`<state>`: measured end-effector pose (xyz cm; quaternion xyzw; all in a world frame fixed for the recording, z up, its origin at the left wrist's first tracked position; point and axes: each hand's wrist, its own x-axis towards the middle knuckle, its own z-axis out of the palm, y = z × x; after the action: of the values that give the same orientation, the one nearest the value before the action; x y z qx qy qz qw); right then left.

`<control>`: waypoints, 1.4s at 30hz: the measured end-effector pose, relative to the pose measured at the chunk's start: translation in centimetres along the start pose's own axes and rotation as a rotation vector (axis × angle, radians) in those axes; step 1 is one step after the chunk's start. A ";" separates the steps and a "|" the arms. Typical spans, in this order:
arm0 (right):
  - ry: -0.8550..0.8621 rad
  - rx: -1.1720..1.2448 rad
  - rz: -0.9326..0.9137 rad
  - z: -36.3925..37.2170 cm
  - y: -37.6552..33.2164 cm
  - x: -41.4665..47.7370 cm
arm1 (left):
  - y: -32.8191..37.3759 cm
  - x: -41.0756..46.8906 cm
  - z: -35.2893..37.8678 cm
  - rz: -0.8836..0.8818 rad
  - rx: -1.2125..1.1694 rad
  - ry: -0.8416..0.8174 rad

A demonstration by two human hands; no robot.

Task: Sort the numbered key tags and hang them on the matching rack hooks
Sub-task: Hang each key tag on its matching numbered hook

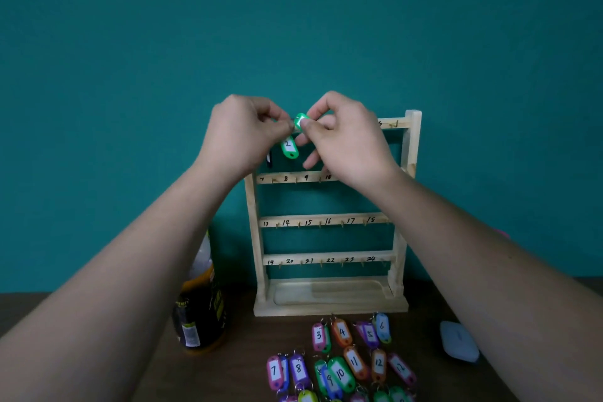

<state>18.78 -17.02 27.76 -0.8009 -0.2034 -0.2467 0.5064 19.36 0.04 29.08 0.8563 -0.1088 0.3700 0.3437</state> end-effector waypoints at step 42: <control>-0.093 0.005 0.089 0.7 0.4 -0.2 | 0.4 1.6 -1.4 0.112 -0.075 -0.126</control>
<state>19.02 -16.58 27.11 -0.8185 -0.1916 -0.1859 0.5087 19.53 0.80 31.16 0.8569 -0.1917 0.3299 0.3467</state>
